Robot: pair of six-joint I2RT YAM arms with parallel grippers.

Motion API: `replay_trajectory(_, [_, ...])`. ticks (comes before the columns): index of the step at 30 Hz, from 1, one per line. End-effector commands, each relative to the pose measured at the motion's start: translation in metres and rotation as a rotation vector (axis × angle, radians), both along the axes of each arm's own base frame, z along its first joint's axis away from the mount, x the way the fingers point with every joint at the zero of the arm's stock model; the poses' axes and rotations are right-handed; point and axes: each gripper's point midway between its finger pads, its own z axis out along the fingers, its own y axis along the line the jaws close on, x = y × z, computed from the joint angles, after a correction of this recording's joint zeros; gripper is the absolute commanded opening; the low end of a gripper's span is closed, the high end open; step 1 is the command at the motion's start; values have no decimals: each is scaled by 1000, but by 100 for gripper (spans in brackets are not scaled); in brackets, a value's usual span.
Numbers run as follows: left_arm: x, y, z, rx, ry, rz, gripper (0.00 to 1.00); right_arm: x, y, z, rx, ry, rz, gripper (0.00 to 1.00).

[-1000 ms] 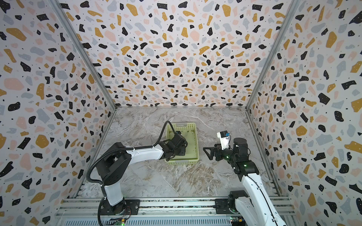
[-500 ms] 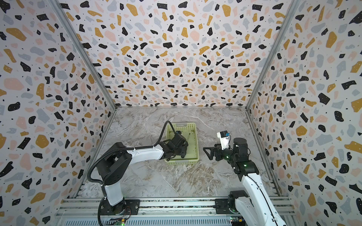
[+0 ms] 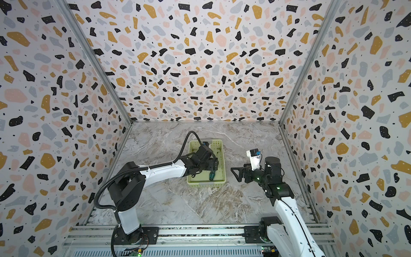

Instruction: Put the screwdriver in the bin

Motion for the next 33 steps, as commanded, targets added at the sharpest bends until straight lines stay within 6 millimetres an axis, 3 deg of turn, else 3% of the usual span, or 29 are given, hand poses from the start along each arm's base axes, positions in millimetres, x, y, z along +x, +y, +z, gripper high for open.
replay_trajectory(1, [3,-1,60,-22,-115,-49,100,3,-7,2,-18,14,-42,99])
replay_trajectory(5, [3,18,105,24,-261,-65,100,19,-34,12,-73,-9,-222,99])
replay_trajectory(10, [12,92,138,125,-396,109,100,36,-76,37,-143,-144,-462,99])
replay_trajectory(13, [18,139,142,119,-404,186,100,44,-96,43,-181,-201,-575,99])
replay_trajectory(17, [16,202,146,152,-465,312,100,51,-109,39,-193,-279,-652,99])
replay_trajectory(21, [1,271,155,207,-629,547,100,55,-115,30,-212,-331,-684,99])
replay_trajectory(25, [-21,325,152,227,-758,758,100,60,-120,21,-262,-355,-694,99])
replay_trajectory(29, [-32,347,134,241,-800,808,100,66,-124,10,-317,-403,-703,99])
replay_trajectory(33, [-30,345,119,342,-820,737,100,68,-138,-6,-366,-453,-771,99])
